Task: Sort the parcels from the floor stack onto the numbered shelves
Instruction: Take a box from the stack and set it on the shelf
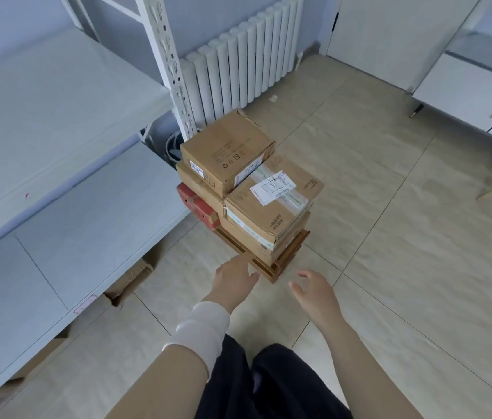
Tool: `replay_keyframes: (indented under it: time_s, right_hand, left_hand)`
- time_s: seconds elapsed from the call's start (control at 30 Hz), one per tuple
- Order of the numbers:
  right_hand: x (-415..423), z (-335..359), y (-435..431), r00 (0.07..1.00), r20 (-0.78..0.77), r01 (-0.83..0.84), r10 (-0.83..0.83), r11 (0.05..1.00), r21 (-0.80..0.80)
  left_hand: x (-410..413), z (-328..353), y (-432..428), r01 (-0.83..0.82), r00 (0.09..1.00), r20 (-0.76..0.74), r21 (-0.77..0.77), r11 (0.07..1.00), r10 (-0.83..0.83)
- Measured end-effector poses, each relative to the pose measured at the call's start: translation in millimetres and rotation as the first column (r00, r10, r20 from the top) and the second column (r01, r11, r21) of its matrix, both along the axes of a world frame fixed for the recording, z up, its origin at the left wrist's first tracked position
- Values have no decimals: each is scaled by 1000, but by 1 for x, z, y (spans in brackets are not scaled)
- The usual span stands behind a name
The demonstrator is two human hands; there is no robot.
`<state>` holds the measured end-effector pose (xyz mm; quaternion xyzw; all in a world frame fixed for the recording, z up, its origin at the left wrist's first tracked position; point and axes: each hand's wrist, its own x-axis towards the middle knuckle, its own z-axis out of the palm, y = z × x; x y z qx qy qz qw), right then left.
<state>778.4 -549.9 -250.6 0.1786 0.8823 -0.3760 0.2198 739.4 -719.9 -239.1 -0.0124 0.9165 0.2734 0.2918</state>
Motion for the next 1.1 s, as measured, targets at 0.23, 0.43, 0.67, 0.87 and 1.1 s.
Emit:
replay_keyframes:
  time_s: [0.23,0.43,0.67,0.87,1.1]
  right_hand:
    - [-61,-16,2,985,54,170,-166,983,-72]
    - [-121,-25,-3,924,123,373,-362,924,-83]
    - [-160,-49,-14,796,229,592,-561,799,-102]
    - [-178,-84,-12,667,333,732,-667,669,-127]
    - [-202,-117,-7,602,380,793,-703,581,-181]
  left_hand:
    - [-91,-14,5,7,998,59,29,1000,-9]
    - [-173,-27,1,118,992,25,53,992,-120]
    - [-233,-59,1,215,973,93,-11,977,-213]
    - [-253,-97,6,223,971,113,-108,969,-211]
    - [-263,-123,16,177,984,36,-164,971,-173]
